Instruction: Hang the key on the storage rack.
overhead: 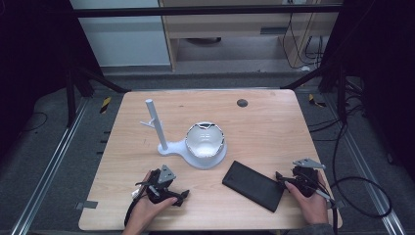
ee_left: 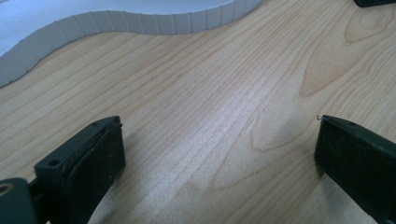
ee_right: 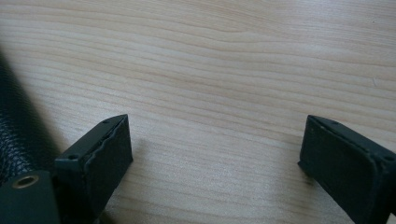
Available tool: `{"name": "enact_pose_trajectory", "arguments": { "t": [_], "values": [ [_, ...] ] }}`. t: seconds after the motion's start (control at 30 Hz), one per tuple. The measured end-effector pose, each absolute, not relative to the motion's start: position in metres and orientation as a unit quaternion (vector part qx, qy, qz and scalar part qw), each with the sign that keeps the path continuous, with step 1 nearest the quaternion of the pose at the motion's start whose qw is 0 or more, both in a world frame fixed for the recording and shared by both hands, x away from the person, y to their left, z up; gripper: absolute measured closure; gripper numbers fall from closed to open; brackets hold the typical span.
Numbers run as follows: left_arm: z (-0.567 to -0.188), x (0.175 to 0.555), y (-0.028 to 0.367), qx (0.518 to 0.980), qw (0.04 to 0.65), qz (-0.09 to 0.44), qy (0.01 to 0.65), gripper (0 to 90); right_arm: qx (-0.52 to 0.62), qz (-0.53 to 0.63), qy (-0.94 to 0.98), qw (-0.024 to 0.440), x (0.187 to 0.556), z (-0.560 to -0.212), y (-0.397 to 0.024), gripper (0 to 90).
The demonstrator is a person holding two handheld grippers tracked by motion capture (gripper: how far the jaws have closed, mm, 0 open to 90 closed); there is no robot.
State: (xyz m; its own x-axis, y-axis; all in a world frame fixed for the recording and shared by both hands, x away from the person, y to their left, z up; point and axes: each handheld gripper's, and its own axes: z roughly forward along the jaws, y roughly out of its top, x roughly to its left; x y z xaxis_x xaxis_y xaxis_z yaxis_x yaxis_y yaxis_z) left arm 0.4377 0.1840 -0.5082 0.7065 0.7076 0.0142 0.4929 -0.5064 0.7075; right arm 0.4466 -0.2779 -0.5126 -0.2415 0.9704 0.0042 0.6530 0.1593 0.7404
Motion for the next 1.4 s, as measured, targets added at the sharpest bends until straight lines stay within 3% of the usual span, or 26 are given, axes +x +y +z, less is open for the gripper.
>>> {"name": "enact_pose_trajectory", "arguments": {
  "t": [0.4, 0.77, 1.1, 1.4],
  "values": [
    [-0.485, 0.426, 0.217, 0.835, 0.364, 0.169, 0.376, 11.4, 0.558, 0.322, 0.724, 0.245, 0.445, -0.513, -0.277, 8.6],
    [-0.456, 0.426, 0.254, 0.862, 0.285, 0.175, 0.382, 15.4, 0.554, 0.322, 0.728, 0.244, 0.444, -0.513, -0.277, 8.6],
    [-0.453, 0.438, 0.276, 0.885, 0.206, 0.088, 0.408, 14.7, 0.555, 0.323, 0.727, 0.243, 0.443, -0.513, -0.277, 8.6],
    [-0.46, 0.44, 0.269, 0.893, 0.171, 0.08, 0.41, 17.8, 0.554, 0.323, 0.728, 0.244, 0.443, -0.513, -0.277, 8.6]
  ]
}}
